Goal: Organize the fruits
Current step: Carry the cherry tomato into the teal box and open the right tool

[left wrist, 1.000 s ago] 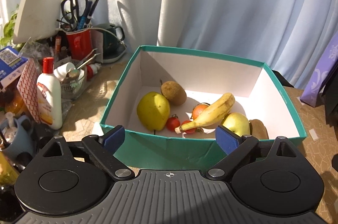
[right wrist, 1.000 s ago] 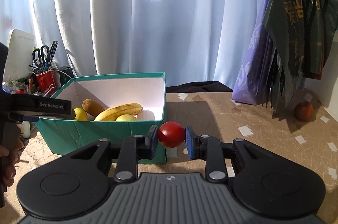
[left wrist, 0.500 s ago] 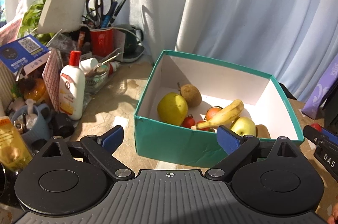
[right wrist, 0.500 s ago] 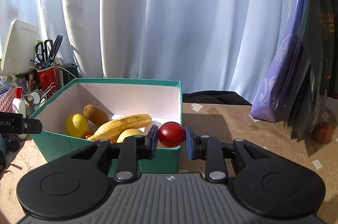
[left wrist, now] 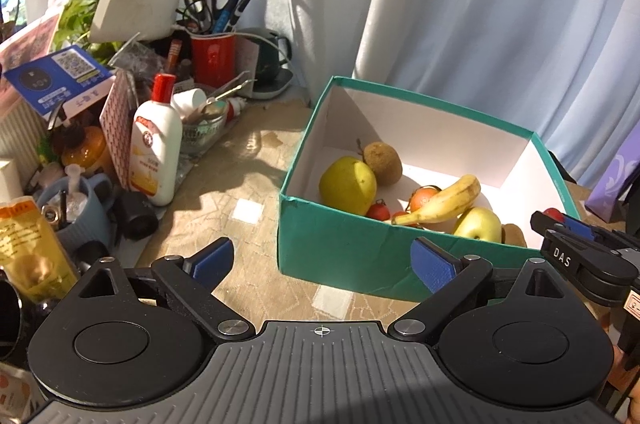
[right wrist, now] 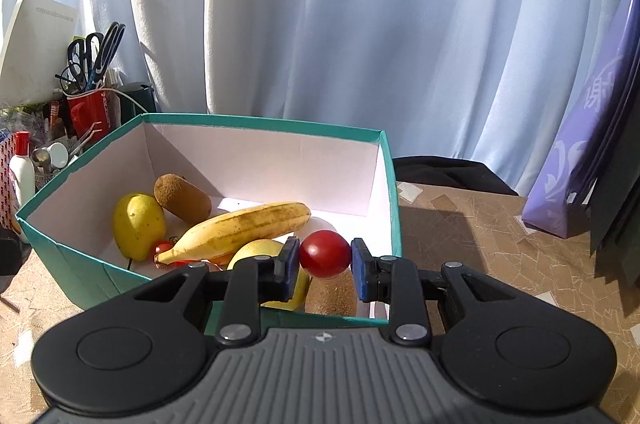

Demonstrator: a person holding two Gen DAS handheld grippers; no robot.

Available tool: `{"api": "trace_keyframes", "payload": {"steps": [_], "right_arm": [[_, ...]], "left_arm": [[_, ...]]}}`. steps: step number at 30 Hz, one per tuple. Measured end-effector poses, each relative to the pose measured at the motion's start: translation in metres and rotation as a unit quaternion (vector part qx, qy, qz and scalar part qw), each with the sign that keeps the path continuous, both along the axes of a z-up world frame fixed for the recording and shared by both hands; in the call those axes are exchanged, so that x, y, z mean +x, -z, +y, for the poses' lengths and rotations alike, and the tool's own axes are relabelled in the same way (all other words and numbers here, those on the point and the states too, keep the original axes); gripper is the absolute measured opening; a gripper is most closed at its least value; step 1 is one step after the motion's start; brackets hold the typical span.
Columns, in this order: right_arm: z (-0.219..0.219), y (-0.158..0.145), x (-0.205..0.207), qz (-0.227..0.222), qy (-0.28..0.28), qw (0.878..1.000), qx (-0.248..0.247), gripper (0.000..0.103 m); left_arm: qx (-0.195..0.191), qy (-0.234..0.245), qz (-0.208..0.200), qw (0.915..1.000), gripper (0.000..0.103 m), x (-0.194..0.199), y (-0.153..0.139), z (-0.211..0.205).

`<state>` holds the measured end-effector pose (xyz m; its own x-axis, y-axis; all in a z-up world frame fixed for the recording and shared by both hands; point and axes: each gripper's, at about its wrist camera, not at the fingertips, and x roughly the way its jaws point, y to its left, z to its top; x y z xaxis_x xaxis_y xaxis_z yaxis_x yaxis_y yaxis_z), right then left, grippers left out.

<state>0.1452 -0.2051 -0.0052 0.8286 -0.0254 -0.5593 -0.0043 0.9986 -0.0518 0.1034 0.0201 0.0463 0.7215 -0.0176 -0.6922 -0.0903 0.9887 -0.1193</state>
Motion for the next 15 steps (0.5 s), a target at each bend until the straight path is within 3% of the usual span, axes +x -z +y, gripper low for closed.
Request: {"api": "trace_keyframes", "payload": {"steps": [9, 15], "right_arm": [[-0.002, 0.006, 0.013, 0.017, -0.007, 1.0, 0.02, 0.027], [0.002, 0.006, 0.018, 0.023, -0.002, 1.0, 0.004, 0.027]], "left_arm": [[0.014, 0.012, 0.004, 0.9998, 0.099, -0.002, 0.002, -0.01], [0.02, 0.012, 0.01, 0.9997, 0.099, -0.003, 0.002, -0.011]]}}
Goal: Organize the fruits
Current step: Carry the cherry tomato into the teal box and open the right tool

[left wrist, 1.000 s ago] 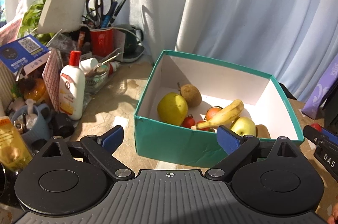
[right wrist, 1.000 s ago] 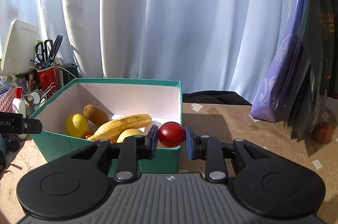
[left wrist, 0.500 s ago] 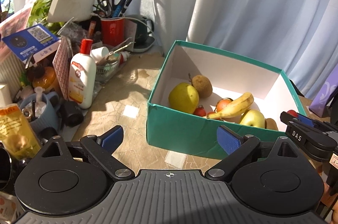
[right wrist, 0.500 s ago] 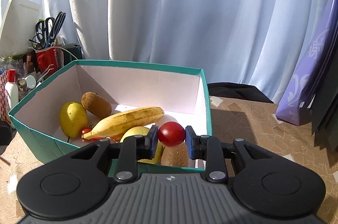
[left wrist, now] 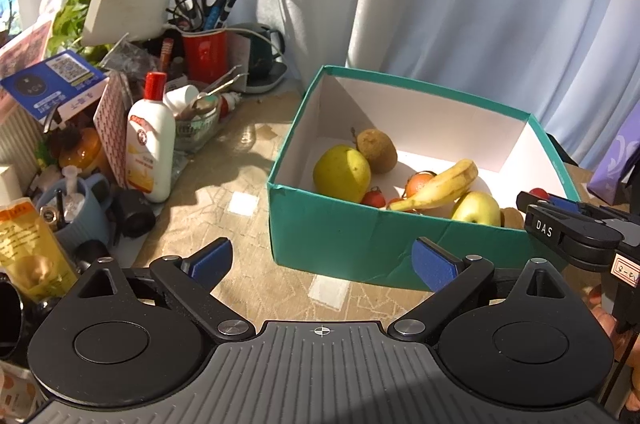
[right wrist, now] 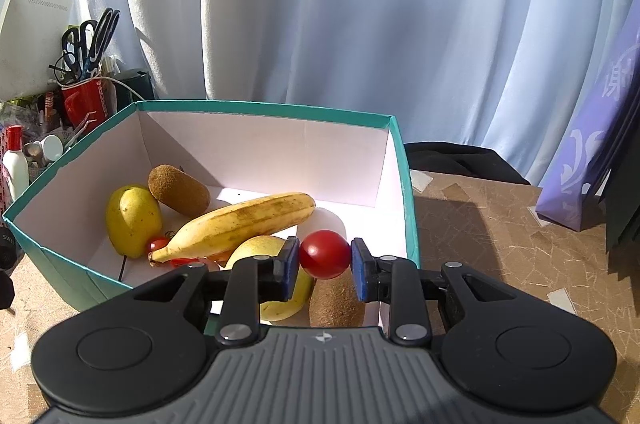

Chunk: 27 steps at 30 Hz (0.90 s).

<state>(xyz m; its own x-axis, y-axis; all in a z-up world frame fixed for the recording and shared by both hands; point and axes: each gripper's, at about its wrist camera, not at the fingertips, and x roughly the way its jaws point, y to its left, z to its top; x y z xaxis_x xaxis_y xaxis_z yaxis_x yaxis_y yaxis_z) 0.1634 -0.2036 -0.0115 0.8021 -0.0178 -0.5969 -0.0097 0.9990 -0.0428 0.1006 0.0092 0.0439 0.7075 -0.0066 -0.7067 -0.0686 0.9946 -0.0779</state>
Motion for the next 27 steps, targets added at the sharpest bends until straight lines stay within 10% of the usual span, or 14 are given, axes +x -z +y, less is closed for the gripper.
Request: {"api": "trace_keyframes", "payload": {"steps": [17, 27], "right_arm": [[0.004, 0.003, 0.006, 0.004, 0.0, 1.0, -0.024, 0.027], [0.011, 0.001, 0.005, 0.003, -0.009, 1.0, -0.013, 0.063]], "left_arm": [[-0.001, 0.003, 0.009, 1.0, 0.099, -0.003, 0.002, 0.0], [0.006, -0.002, 0.012, 0.9999, 0.1, -0.003, 0.003, 0.002]]}}
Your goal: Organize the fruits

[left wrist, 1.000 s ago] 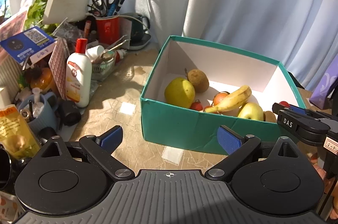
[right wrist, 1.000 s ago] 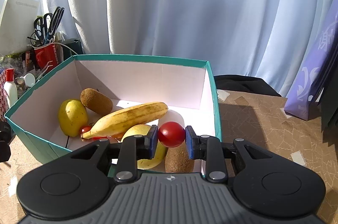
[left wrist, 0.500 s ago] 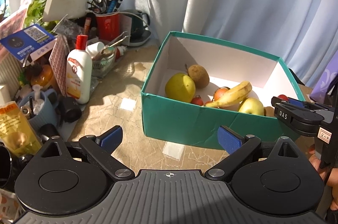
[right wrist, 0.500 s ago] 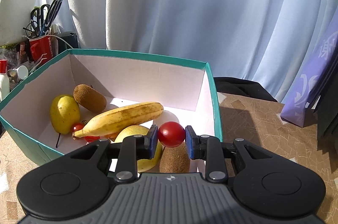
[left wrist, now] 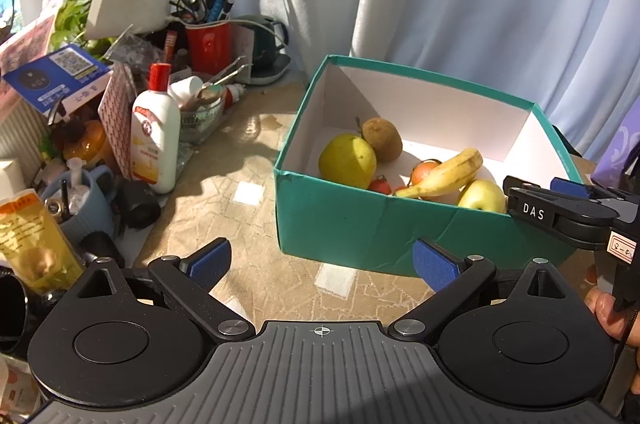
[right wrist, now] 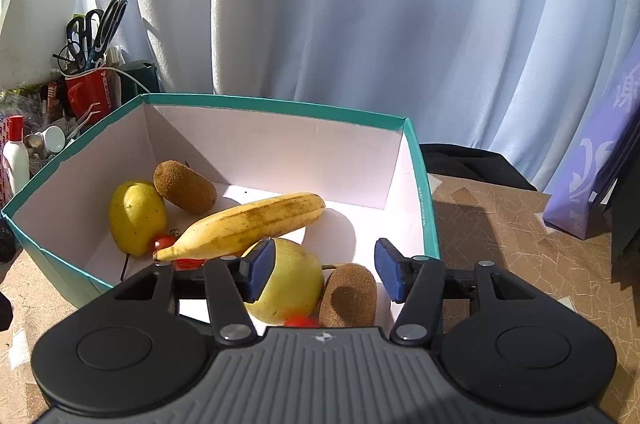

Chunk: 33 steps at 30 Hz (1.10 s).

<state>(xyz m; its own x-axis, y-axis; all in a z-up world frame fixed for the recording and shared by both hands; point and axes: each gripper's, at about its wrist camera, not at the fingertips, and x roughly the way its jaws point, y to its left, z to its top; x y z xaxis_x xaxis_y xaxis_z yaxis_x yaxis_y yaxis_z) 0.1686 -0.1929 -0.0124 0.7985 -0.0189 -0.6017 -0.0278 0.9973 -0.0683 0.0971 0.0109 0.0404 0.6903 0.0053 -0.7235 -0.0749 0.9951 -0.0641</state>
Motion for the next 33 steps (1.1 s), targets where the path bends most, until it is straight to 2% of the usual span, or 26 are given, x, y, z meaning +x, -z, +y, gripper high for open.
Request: {"api": "trace_keyframes", "payload": {"steps": [1, 2, 3, 16, 19, 21, 25, 33], "right_arm": [[0.001, -0.001, -0.001, -0.005, 0.0, 1.0, -0.004, 0.067], [0.002, -0.002, -0.002, -0.007, 0.0, 1.0, -0.009, 0.085], [0.004, -0.004, -0.003, -0.01, -0.001, 1.0, -0.018, 0.089], [0.005, -0.01, -0.017, -0.013, -0.005, 1.0, -0.012, 0.091], [0.006, -0.015, -0.023, -0.016, -0.002, 1.0, -0.01, 0.093], [0.007, -0.02, -0.03, -0.021, 0.007, 1.0, -0.011, 0.102], [0.008, -0.033, -0.049, -0.029, 0.028, 0.999, -0.016, 0.103], [0.013, -0.038, -0.087, 0.021, 0.069, 0.997, -0.011, 0.103]], "left_arm": [[0.001, -0.002, 0.002, 1.0, 0.1, 0.0, 0.0, 0.0], [0.001, -0.002, 0.002, 1.0, 0.101, 0.0, 0.001, 0.001], [0.0, -0.004, 0.003, 1.0, 0.101, 0.0, 0.001, 0.002], [0.005, -0.001, 0.011, 0.9999, 0.101, -0.001, 0.003, 0.0], [0.007, 0.001, 0.011, 0.9999, 0.101, -0.002, 0.003, -0.001], [0.007, 0.001, 0.011, 0.9999, 0.101, -0.003, 0.003, -0.001], [0.009, 0.0, 0.013, 0.9999, 0.101, -0.005, 0.004, -0.001], [0.014, 0.013, 0.011, 0.9998, 0.101, -0.017, 0.005, -0.003]]}}
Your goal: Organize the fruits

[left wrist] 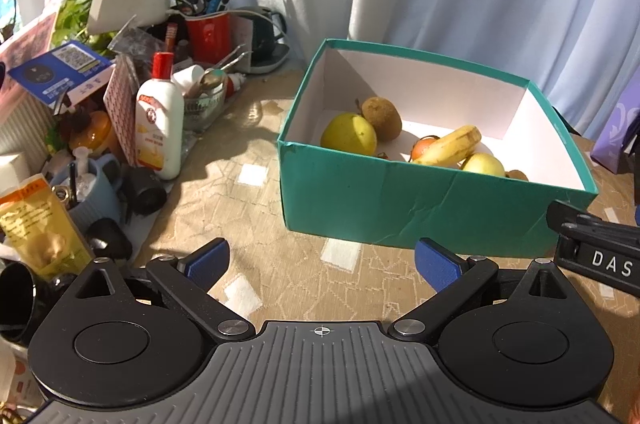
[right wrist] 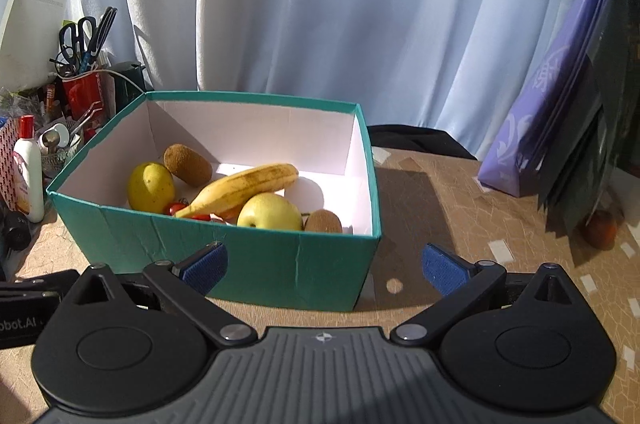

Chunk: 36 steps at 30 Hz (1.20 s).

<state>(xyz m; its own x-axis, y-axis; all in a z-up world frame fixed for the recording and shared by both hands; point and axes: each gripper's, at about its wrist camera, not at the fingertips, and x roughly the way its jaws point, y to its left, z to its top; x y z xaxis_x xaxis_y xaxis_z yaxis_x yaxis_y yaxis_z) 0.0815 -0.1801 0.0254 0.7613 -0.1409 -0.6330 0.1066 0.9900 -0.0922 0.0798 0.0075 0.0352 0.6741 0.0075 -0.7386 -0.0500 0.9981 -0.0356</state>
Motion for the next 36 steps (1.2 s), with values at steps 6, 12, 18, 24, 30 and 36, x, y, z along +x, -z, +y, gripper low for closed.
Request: {"api": "trace_keyframes", "payload": {"steps": [6, 12, 18, 24, 30, 36], "right_arm": [[0.005, 0.009, -0.032, 0.035, 0.032, 0.999, 0.01, 0.103], [0.009, 0.014, -0.053, 0.063, 0.046, 0.997, 0.013, 0.103], [0.017, 0.011, -0.06, 0.072, 0.044, 0.996, 0.023, 0.103], [0.024, 0.005, -0.067, 0.068, 0.052, 0.996, 0.017, 0.103], [0.025, 0.003, -0.07, 0.066, 0.066, 0.996, 0.014, 0.103], [0.028, 0.0, -0.073, 0.057, 0.07, 0.996, 0.005, 0.103]], "left_arm": [[0.029, 0.004, 0.007, 0.9996, 0.101, -0.009, 0.003, -0.004], [0.047, 0.014, 0.01, 0.9988, 0.101, -0.021, 0.005, -0.008], [0.047, 0.022, 0.006, 0.9986, 0.102, -0.032, 0.002, -0.009], [0.056, 0.017, -0.002, 0.9983, 0.102, -0.041, 0.0, -0.007], [0.063, 0.011, -0.007, 0.9979, 0.102, -0.047, -0.001, -0.009], [0.06, 0.008, -0.005, 0.9981, 0.102, -0.049, -0.001, -0.008]]}}
